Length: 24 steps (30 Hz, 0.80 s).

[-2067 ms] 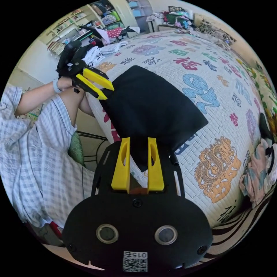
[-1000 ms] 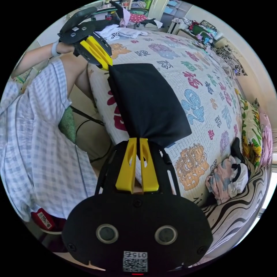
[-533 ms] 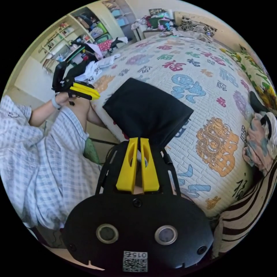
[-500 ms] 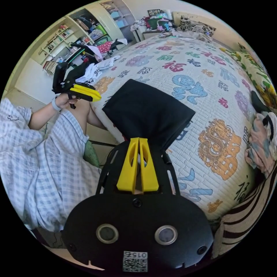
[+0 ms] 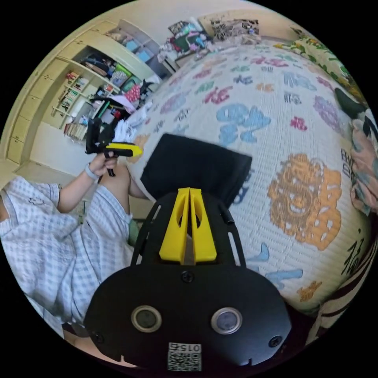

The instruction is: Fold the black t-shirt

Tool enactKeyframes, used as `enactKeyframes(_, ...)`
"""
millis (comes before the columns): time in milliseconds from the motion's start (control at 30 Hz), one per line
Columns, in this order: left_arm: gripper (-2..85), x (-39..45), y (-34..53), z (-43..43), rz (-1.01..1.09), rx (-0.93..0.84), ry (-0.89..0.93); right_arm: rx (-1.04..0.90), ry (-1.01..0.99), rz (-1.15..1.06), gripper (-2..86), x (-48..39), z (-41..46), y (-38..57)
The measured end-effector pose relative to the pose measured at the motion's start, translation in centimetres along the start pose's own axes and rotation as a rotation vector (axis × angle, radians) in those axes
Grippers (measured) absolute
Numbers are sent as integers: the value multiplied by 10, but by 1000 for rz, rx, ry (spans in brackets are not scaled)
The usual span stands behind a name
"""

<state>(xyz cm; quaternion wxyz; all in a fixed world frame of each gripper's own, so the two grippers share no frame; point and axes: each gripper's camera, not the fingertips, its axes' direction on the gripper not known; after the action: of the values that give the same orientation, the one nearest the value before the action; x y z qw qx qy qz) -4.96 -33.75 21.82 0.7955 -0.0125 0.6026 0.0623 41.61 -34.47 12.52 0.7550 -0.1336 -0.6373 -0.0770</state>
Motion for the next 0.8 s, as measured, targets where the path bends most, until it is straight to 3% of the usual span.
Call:
enactKeyframes(100, -5, -18, -33, 10, -29, 31, 76, 36, -59, -14, -6, 7, 11, -47)
enactKeyframes(233, -7, -59, -53, 32, -107, -47, 103, -75, -44, -2, -7, 30, 40, -88)
enactKeyframes(467, -7, -143, -23, -21, -211, -58, 48, 13, 3, 277, -1, 121, -15, -66)
enactKeyframes(533, 1, -163, -4, -55, -243, -20, 36, 78, -130, 298, 5, 139, -33, -53)
enactKeyframes(600, 26, -182, 14, -73, -280, 4, 155, 124, -304, 299, 24, 154, -41, -44)
enactKeyframes(800, 133, -227, 45, -76, -348, -11, 396, 32, -527, 324, 140, 187, -4, -61)
